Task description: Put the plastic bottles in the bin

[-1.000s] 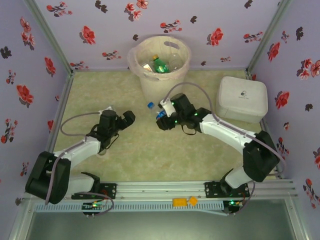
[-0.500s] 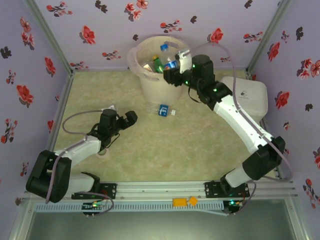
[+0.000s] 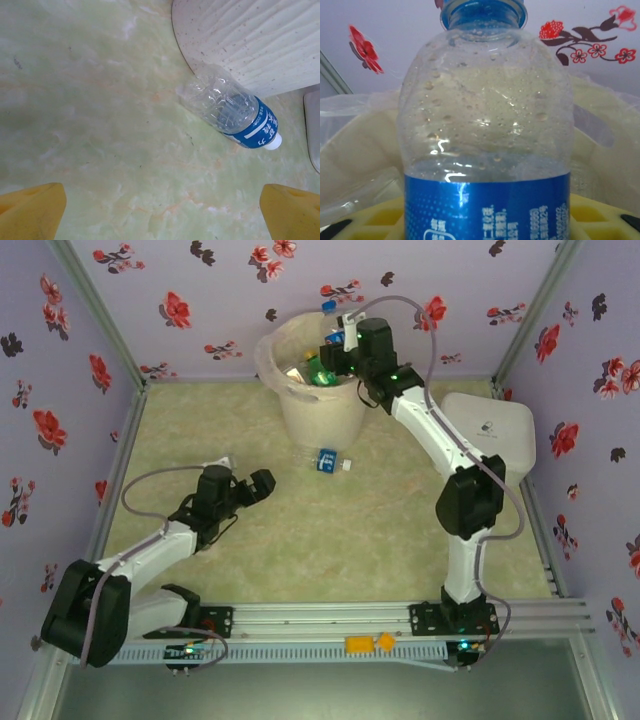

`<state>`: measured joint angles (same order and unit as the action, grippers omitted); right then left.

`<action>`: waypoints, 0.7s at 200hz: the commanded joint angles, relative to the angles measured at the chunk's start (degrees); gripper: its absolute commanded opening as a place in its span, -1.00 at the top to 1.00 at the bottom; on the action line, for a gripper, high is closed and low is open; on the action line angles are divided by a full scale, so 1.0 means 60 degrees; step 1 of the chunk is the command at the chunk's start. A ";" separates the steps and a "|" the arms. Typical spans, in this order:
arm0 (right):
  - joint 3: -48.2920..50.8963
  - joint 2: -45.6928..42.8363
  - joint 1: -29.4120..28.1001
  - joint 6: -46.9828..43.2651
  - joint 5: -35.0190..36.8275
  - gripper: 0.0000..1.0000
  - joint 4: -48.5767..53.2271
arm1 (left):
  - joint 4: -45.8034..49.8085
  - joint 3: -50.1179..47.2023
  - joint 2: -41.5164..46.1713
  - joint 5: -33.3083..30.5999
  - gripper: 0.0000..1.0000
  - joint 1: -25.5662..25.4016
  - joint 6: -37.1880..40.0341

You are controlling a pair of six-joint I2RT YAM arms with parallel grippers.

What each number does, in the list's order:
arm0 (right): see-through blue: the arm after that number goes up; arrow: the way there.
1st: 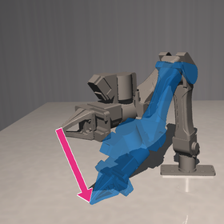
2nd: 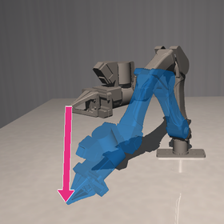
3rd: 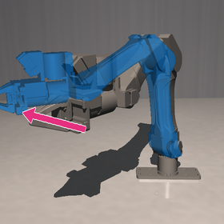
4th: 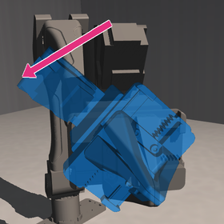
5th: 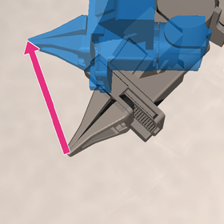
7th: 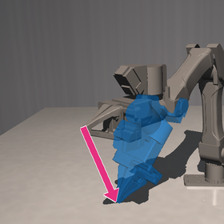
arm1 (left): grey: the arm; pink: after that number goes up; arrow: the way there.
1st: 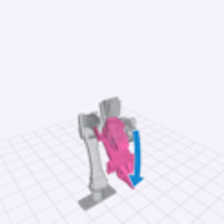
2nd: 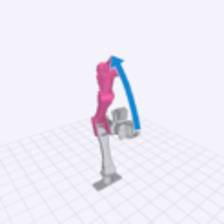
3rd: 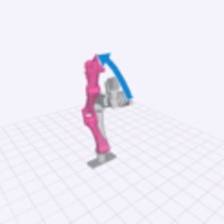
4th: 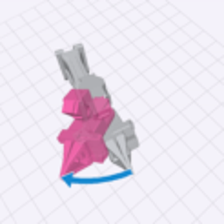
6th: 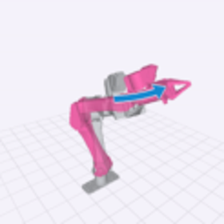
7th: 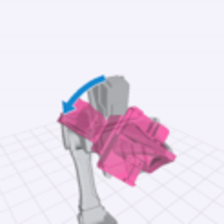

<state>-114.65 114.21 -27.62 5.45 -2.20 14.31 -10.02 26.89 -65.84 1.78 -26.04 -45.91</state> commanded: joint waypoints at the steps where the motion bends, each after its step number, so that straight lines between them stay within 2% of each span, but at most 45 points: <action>1: -0.0683 0.0084 0.0062 0.0133 0.0361 -0.40 0.0209 | 0.0319 -0.0161 0.0248 0.0053 -1.00 -0.0091 0.0112; 19: -0.0721 -0.0022 0.0061 0.0063 0.0415 -0.96 0.0117 | 0.0388 -0.0125 0.0290 0.0044 -1.00 -0.0105 0.0135; 22: -0.0725 -0.0048 0.0062 0.0037 0.0444 -0.99 0.0122 | 0.0395 -0.0118 0.0282 0.0052 -1.00 -0.0114 0.0148; 61: -0.0570 -0.0944 0.0062 -0.0336 0.0737 -0.99 0.0525 | 0.0271 0.0149 0.0133 0.0065 -1.00 -0.0220 0.0564; 82: 0.0085 -0.1750 0.0062 -0.0489 0.0706 -0.99 0.0759 | -0.0117 0.0323 -0.0060 0.0177 -1.00 -0.0292 0.1058; 140: 0.4587 -0.4799 0.0061 -0.0056 0.0259 -0.99 -0.0179 | -0.1059 0.1803 -0.1694 0.1183 -1.00 -0.0372 0.2905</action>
<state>-97.19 90.87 -27.62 3.90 0.30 16.49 -12.25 32.34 -71.90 5.04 -27.88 -35.64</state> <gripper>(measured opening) 0.996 0.998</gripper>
